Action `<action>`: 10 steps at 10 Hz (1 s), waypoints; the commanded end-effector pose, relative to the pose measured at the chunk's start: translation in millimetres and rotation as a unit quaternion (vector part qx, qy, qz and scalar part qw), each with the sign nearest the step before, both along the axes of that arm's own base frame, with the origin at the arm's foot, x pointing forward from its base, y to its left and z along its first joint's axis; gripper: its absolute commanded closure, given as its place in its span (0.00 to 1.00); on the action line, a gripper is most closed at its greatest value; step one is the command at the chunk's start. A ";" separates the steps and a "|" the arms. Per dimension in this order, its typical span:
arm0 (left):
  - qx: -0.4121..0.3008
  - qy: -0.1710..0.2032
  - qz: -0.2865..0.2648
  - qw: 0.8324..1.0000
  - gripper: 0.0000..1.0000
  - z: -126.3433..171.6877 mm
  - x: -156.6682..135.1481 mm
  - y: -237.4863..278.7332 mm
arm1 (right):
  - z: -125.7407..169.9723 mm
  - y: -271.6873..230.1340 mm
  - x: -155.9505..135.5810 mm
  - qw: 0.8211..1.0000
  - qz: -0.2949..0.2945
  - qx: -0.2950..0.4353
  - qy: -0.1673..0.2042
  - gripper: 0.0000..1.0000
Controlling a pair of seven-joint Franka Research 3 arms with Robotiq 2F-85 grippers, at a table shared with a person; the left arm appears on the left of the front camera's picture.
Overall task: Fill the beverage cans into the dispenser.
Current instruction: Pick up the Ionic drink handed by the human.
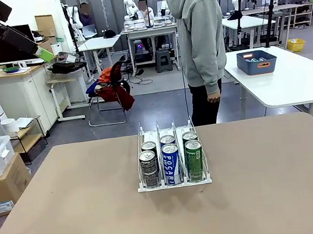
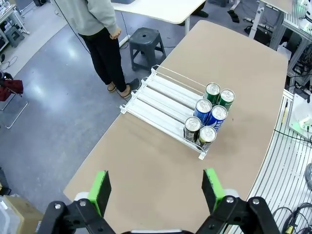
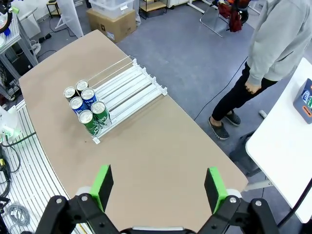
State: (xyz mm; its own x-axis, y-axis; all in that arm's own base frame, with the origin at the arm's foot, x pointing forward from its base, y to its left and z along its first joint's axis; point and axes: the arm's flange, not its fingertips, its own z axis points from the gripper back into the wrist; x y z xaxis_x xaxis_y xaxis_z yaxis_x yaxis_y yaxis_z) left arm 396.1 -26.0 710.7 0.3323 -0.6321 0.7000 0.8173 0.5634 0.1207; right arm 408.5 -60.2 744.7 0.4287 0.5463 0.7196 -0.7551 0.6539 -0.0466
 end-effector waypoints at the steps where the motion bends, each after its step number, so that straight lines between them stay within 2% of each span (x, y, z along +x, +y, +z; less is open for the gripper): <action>1: -0.002 0.011 -0.013 1.000 0.00 5.4 -6.3 -2.1 | 1.4 -3.3 -2.0 1.000 0.011 0.012 0.017 0.00; 2: -0.009 0.033 -0.045 0.998 0.00 13.8 -12.6 -1.5 | 5.5 -5.6 -9.1 0.999 0.033 0.020 0.020 0.00; 3: -0.013 0.030 -0.055 0.998 0.00 20.3 -17.1 -1.4 | 10.5 -6.2 -17.4 0.998 0.057 0.031 0.020 0.00; 4: -0.019 0.028 -0.060 0.998 0.00 25.5 -19.0 -2.0 | 15.4 -6.2 -24.5 0.997 0.068 0.038 0.008 0.00; 6: -0.013 0.016 -0.068 0.997 0.00 30.4 -20.2 -5.0 | 24.7 -2.7 -32.8 0.997 0.048 0.045 -0.031 0.00; 7: -0.001 0.026 -0.047 0.999 0.00 25.9 -22.9 -6.2 | 18.5 -2.4 -26.0 0.998 0.048 0.027 0.005 0.00; 10: -0.001 0.026 -0.047 0.999 0.00 25.9 -22.9 -6.2 | 18.5 -2.4 -26.0 0.998 0.048 0.027 0.005 0.00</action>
State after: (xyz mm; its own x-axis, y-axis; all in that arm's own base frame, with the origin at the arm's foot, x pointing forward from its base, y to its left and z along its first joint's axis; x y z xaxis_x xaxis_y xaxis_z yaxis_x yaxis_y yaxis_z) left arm 374.1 -32.7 739.3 0.3025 -0.6632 0.6846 0.8735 0.4803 0.0793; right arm 384.9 -62.6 764.2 0.3841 0.5367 0.7513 -0.8124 0.5831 -0.0012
